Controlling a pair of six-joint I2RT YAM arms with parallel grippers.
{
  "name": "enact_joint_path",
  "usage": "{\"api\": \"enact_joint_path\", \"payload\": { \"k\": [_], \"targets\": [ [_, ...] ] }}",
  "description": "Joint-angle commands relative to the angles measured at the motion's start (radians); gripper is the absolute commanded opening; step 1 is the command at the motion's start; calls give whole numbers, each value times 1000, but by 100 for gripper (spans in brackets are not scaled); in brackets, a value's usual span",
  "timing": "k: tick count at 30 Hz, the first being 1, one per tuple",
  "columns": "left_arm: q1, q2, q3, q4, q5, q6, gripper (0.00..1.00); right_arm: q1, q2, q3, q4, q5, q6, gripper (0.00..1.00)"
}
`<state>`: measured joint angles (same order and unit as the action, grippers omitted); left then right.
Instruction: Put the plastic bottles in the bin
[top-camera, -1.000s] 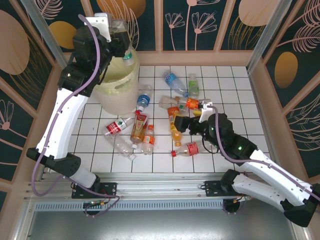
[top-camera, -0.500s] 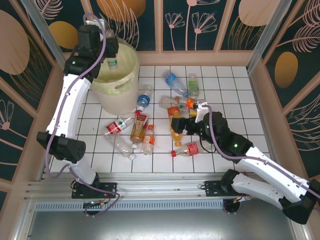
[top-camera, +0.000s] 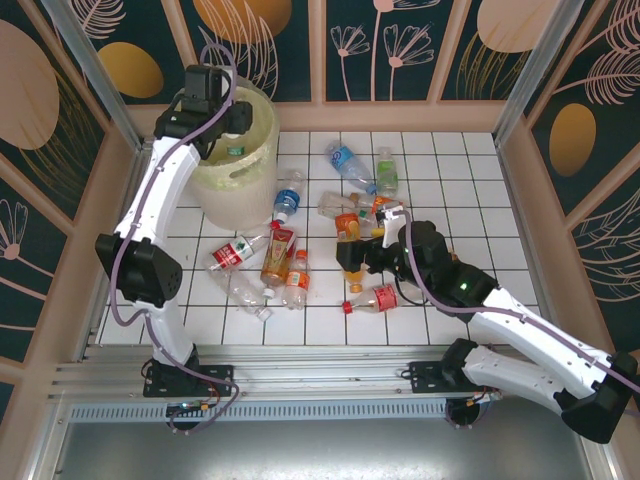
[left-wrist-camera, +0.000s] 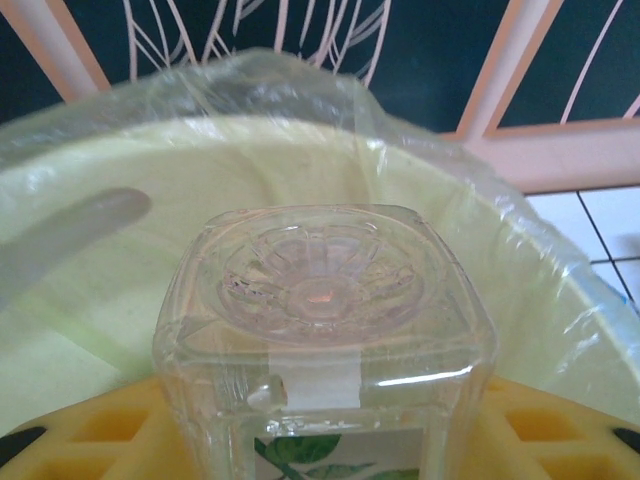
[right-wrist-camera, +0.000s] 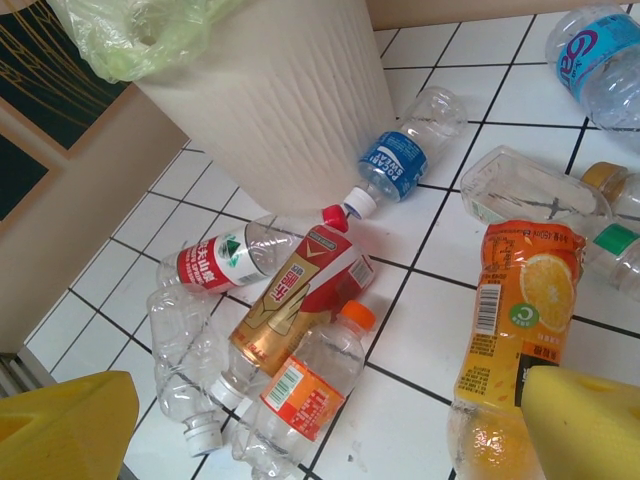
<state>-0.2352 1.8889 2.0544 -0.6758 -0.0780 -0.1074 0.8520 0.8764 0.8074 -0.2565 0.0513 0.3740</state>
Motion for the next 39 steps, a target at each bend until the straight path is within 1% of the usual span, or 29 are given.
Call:
{"api": "enact_joint_path", "payload": {
  "k": [1,5,10,13,17,24,25,33,39],
  "targets": [
    [7,3,-31,-13,21,10,54,-5,4,30,-20,-7,-5,99],
    [8,0,-75,-8,57,-8,58,-5,-2,24,-26,5,15,99],
    [7,-22,-155,29,78,-18,59,-6,1,32,-59,30,22,99],
    [8,-21,-169,31,91,-24,63,-7,-4,29,-61,46,26,99],
    [7,-30,-174,35,95,-34,74,-7,-2,24,-55,46,31,99],
    [8,-70,-163,33,85,-44,97,-9,-5,7,-52,67,34,99],
    [7,-83,-163,32,80,-45,99,-8,-5,7,-50,70,33,99],
    [8,-215,-193,59,125,-69,99,-11,-10,6,-52,105,32,97],
    [8,-355,-300,137,209,-89,98,-10,-25,2,-67,126,31,97]
  ]
}}
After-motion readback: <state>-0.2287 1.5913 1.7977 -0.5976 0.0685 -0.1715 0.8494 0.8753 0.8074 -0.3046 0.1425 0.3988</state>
